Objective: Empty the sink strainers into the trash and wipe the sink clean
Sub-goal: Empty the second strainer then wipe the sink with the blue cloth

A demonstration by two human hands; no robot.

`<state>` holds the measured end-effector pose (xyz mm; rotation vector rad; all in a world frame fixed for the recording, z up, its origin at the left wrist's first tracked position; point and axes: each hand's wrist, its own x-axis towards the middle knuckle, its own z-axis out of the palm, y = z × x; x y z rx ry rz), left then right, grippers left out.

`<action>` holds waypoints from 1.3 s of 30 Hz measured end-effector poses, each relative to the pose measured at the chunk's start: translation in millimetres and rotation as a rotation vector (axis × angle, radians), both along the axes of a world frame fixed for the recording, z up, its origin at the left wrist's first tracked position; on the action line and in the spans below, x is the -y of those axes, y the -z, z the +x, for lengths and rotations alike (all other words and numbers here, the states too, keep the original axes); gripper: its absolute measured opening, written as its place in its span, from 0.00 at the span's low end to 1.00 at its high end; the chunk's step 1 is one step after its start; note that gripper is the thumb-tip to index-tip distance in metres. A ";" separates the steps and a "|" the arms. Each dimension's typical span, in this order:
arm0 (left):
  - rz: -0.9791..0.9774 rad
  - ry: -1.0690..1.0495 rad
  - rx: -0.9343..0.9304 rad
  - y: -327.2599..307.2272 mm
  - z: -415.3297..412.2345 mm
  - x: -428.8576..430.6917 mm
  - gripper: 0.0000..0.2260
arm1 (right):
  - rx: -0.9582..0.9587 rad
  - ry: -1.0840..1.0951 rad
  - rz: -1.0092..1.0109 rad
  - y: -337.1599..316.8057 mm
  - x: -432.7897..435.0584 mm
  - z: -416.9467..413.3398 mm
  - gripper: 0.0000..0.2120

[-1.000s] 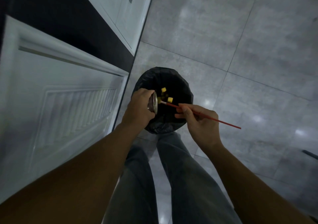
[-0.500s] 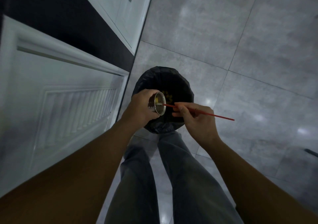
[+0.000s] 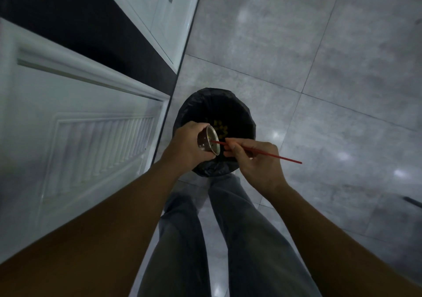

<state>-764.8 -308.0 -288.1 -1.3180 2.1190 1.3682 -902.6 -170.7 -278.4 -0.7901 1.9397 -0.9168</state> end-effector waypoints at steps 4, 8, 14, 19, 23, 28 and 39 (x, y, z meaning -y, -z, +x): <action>-0.014 -0.002 0.023 1.0 -3.6 1.1 0.36 | -0.039 0.045 -0.020 -0.4 -4.1 1.9 0.09; -0.026 -0.006 0.059 3.3 -4.8 1.1 0.35 | -0.060 0.122 -0.035 -2.2 -9.8 -0.6 0.10; -0.012 -0.002 0.067 7.2 -2.1 -5.2 0.37 | -0.007 0.047 0.000 -2.8 -7.1 0.0 0.09; 0.008 -0.055 0.060 -4.2 2.7 -9.6 0.42 | 0.054 0.142 0.034 -18.0 -4.8 -6.2 0.08; 0.023 -0.117 0.023 -35.3 11.0 -10.1 0.45 | 0.147 0.317 0.048 -50.9 0.4 -22.6 0.08; -0.027 -0.195 -0.026 -100.3 28.9 -12.2 0.44 | 0.146 0.282 -0.001 -115.2 24.9 -32.0 0.08; -0.214 -0.573 -0.299 -295.1 94.6 -22.6 0.34 | -0.107 -0.011 -0.466 -310.7 87.0 36.9 0.10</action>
